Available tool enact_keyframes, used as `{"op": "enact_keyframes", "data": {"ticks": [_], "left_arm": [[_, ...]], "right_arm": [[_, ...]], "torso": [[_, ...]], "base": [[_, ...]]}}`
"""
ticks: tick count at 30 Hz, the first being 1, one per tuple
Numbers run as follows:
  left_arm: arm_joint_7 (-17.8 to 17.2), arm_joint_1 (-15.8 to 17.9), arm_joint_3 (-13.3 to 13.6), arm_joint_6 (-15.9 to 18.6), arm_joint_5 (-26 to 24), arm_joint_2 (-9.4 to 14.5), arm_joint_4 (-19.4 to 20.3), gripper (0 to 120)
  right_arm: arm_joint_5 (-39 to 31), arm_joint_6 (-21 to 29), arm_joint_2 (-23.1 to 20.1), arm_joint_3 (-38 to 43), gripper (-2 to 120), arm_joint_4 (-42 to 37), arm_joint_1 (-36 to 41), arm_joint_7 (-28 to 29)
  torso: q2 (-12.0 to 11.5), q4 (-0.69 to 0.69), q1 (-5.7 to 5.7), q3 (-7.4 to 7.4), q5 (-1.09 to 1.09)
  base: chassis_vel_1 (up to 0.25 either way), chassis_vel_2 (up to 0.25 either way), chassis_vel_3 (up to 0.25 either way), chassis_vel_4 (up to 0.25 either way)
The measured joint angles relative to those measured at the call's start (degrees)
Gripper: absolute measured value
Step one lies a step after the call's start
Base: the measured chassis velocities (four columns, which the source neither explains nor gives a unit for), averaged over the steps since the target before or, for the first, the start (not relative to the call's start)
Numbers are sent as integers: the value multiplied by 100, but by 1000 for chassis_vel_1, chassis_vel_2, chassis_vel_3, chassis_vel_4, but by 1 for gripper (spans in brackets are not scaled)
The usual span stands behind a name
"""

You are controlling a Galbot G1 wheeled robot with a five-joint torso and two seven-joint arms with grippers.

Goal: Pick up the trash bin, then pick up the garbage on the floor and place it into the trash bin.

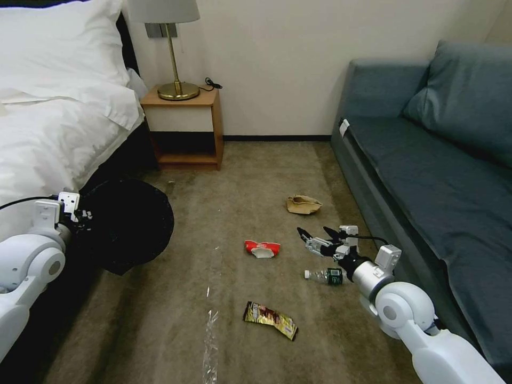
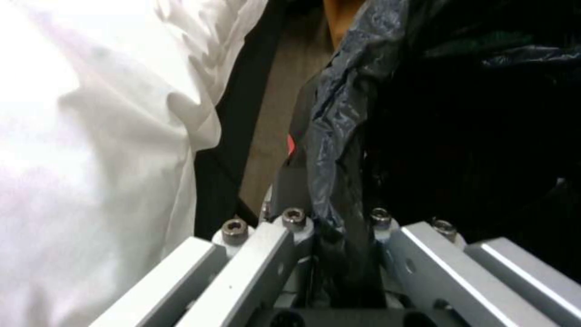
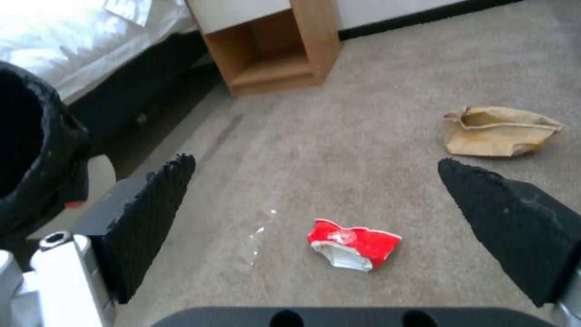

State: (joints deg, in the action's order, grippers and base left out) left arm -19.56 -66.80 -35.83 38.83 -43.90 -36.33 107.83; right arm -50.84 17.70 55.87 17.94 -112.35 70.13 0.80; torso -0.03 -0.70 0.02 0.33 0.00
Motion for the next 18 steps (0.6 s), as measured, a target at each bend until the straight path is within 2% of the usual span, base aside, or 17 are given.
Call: {"op": "enact_keyframes", "data": {"ticks": [4, 10, 15, 18], "left_arm": [[8, -30, -49, -8, 0, -4, -1, 2], [50, -250, -287, -26, 35, 18, 78, 2], [103, -596, -499, -31, 125, 101, 256, 2], [144, -659, -446, -31, 202, 94, 386, 2]], "right_arm": [[0, 84, -35, -34, 100, 5, -8, -25], [-7, 327, -343, -412, 100, 220, -291, -196], [84, 586, -743, -1266, 100, 566, -763, -553], [117, 698, -866, -1665, 100, 733, -962, -698]], "torso": [[0, 0, 0, -1, 0], [0, 1, -1, -2, 0], [0, 1, -1, -1, 1], [1, 4, -1, -1, 0]], "base": [[0, 0, 0, 0], [0, 0, 0, 0], [0, 0, 0, 0], [0, 0, 0, 0]]}}
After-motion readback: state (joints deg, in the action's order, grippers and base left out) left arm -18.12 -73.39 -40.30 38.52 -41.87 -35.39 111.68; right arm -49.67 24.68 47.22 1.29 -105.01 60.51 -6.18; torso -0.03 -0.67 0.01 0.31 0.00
